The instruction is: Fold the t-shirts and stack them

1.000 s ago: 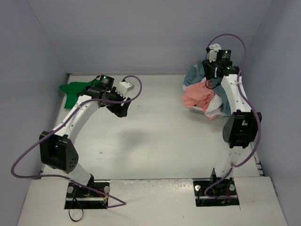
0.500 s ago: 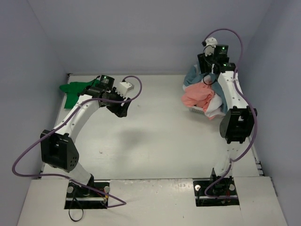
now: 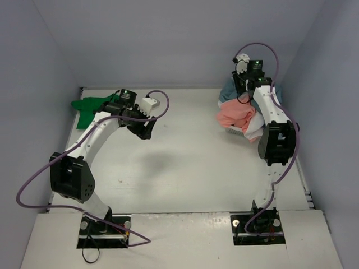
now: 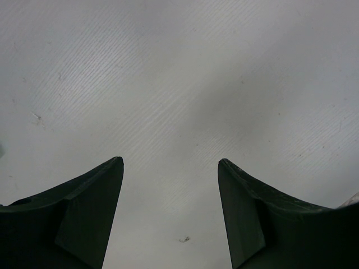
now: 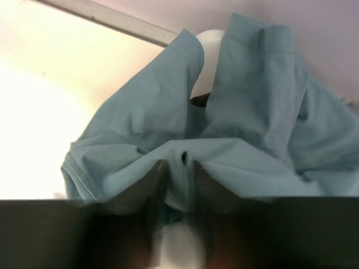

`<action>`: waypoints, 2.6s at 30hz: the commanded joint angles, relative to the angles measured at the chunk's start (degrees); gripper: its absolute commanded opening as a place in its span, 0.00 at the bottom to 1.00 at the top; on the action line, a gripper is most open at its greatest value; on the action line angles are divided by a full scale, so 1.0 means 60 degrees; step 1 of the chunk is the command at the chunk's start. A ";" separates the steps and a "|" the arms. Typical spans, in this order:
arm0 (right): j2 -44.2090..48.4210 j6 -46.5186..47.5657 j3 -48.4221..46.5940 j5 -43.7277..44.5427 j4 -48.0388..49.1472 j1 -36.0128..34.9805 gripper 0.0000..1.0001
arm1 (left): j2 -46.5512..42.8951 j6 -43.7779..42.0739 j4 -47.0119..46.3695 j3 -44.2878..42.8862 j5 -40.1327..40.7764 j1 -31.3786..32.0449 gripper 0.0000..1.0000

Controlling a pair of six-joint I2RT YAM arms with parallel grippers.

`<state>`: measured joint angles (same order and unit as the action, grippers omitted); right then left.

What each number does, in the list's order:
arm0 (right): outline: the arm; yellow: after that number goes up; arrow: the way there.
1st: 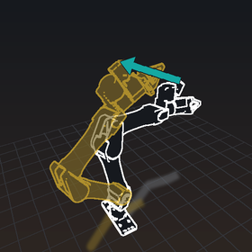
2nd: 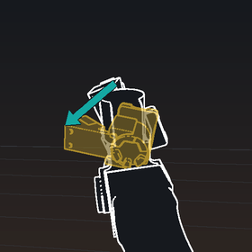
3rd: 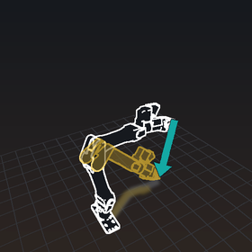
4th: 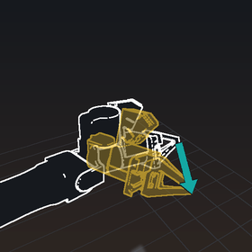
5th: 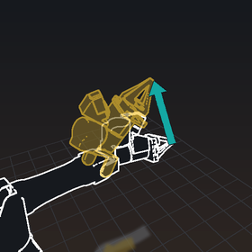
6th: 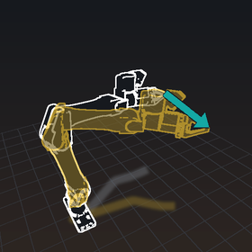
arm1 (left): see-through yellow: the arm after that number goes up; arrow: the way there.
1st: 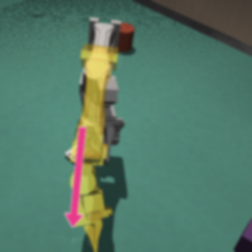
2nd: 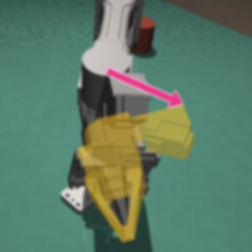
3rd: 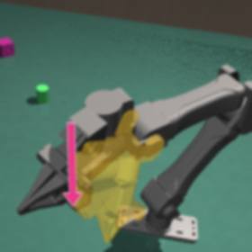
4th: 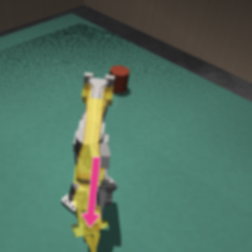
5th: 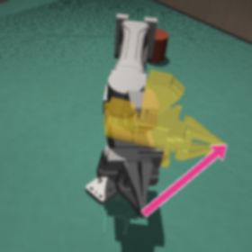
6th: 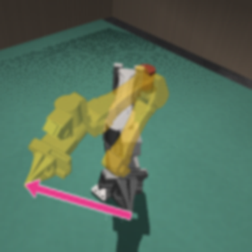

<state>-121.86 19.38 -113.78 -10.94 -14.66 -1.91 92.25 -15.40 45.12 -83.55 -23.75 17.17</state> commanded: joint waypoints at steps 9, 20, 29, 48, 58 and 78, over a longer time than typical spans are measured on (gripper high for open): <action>0.0945 -0.0212 0.0359 0.0212 0.0802 -0.0062 0.00 | -0.0198 0.0003 -0.0109 -0.0314 -0.0129 -0.0078 0.63; 0.2043 -0.0006 -0.1044 0.0388 0.0465 -0.0326 0.00 | -0.0272 0.0061 -0.0255 -0.0196 -0.0056 -0.0093 0.63; 0.3347 -0.0256 -0.1486 -0.0168 0.1548 -0.0340 0.00 | -0.0257 0.0149 -0.0284 -0.0211 -0.0026 -0.0137 0.63; 0.4344 -0.0738 -0.3389 -0.0871 0.4420 -0.0414 0.00 | -0.0228 0.0223 -0.0328 -0.0167 -0.0100 -0.0312 0.63; 0.3801 -0.1340 -0.5939 -0.1194 0.4405 -0.0531 0.00 | -0.0170 0.0281 -0.0504 0.0024 -0.0275 -0.0400 0.63; 0.4285 -0.4998 -0.5954 -0.5881 0.5033 -0.0738 0.00 | 0.0255 0.0325 -0.0636 0.0140 -0.0246 -0.0737 0.63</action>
<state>-98.98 -4.34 -146.80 -41.50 4.16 -7.68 93.76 -14.06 43.16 -81.93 -24.38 13.39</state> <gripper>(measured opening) 0.023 0.626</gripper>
